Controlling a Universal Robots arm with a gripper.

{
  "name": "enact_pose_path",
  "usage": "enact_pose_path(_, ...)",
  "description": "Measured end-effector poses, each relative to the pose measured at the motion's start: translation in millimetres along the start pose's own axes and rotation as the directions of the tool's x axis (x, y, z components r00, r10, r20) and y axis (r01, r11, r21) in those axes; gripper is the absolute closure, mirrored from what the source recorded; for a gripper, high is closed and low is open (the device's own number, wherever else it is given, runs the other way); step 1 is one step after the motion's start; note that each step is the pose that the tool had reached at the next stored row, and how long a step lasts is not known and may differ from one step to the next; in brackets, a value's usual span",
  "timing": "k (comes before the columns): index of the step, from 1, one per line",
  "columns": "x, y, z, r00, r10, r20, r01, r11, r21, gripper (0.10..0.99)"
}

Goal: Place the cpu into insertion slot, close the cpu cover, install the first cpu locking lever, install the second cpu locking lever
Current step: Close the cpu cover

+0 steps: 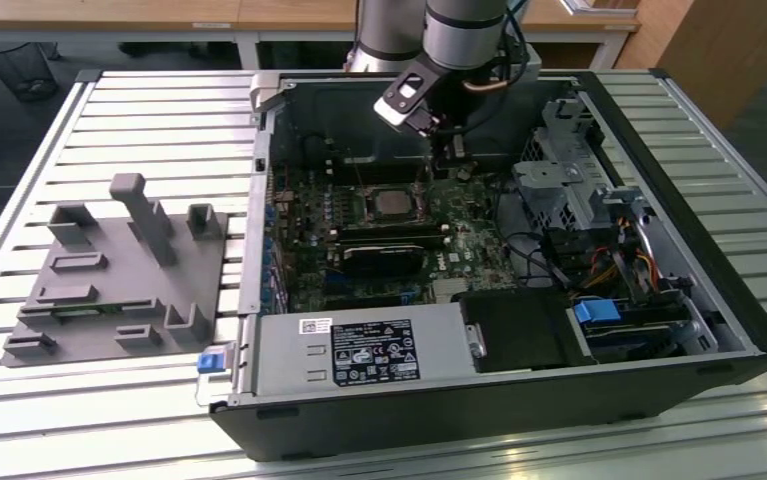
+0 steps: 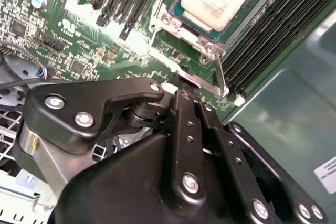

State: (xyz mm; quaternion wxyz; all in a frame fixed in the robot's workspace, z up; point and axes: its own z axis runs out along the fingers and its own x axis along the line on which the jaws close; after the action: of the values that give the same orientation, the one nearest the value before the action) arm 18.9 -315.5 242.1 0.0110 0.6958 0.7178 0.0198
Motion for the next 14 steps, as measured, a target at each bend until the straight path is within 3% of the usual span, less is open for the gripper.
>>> enact_pose_path(14,0.7,-21.8,1.7,1.0,0.0,-0.0001,0.0,1.0,0.0,0.98)
